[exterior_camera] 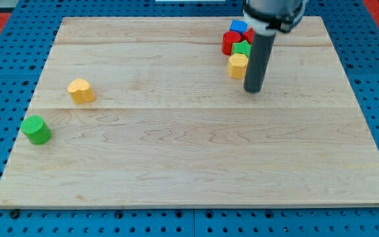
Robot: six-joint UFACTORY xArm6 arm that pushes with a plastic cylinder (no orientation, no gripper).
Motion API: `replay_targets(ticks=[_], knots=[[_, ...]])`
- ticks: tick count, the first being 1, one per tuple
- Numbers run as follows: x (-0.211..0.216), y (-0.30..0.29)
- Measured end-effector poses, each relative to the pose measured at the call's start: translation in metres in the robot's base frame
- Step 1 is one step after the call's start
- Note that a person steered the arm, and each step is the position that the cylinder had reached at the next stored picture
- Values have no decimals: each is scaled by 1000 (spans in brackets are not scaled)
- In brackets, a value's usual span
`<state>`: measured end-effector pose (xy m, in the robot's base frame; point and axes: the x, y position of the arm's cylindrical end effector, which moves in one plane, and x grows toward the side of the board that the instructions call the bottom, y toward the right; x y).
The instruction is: Push the yellow heart to the bottom left of the red circle
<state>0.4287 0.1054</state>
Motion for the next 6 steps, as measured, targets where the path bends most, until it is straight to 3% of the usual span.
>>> replay_targets(ticks=[1,2,3,4,5,6], knots=[[70,-35],[89,-115],[89,-190],[89,-205],[99,-263],[74,-307]])
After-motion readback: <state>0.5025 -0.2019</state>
